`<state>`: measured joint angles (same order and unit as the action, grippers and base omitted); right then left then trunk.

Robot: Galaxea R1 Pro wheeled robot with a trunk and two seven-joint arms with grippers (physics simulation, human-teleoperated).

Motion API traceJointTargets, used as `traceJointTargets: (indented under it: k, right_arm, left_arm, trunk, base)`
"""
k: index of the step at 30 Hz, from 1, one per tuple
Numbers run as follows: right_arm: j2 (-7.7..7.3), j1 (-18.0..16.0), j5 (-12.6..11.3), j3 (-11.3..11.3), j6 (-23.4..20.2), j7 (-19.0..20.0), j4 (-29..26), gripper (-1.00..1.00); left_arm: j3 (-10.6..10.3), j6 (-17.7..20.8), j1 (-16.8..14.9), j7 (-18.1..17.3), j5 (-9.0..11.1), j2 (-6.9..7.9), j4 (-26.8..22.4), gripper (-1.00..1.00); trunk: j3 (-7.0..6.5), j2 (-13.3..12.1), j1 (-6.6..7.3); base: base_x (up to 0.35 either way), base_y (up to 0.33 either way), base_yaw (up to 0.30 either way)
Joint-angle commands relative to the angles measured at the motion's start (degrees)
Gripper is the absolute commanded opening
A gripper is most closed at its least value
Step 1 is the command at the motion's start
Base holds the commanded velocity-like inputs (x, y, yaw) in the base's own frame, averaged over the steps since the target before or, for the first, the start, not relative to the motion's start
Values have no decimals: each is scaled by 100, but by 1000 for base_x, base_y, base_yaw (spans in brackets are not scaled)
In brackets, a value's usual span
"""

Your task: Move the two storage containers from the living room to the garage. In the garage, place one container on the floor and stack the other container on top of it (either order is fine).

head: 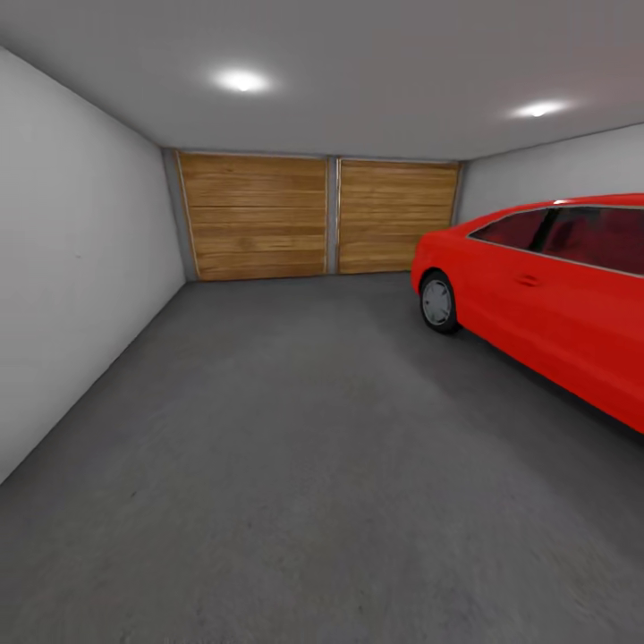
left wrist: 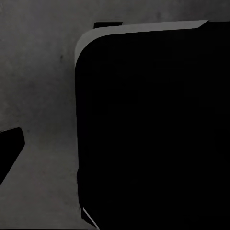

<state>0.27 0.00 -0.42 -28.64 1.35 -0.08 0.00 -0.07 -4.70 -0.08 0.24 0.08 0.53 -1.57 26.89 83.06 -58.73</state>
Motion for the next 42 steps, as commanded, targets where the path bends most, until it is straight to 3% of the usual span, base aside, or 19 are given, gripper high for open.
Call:
traceJointTargets:
  k: [1, 42]
  right_arm:
    - [0, 0, -3, -10, 16, -1, 0, 100]
    - [0, 0, -4, -10, 18, -1, 0, 100]
  left_arm:
    - [12, -14, -1, 1, 25, -2, -1, 100]
    - [69, -16, -1, -68, 71, -40, 8, 100]
  trunk:
    - [4, 2, 0]
    - [4, 2, 0]
  base:
    - [0, 0, 277]
    - [0, 0, 277]
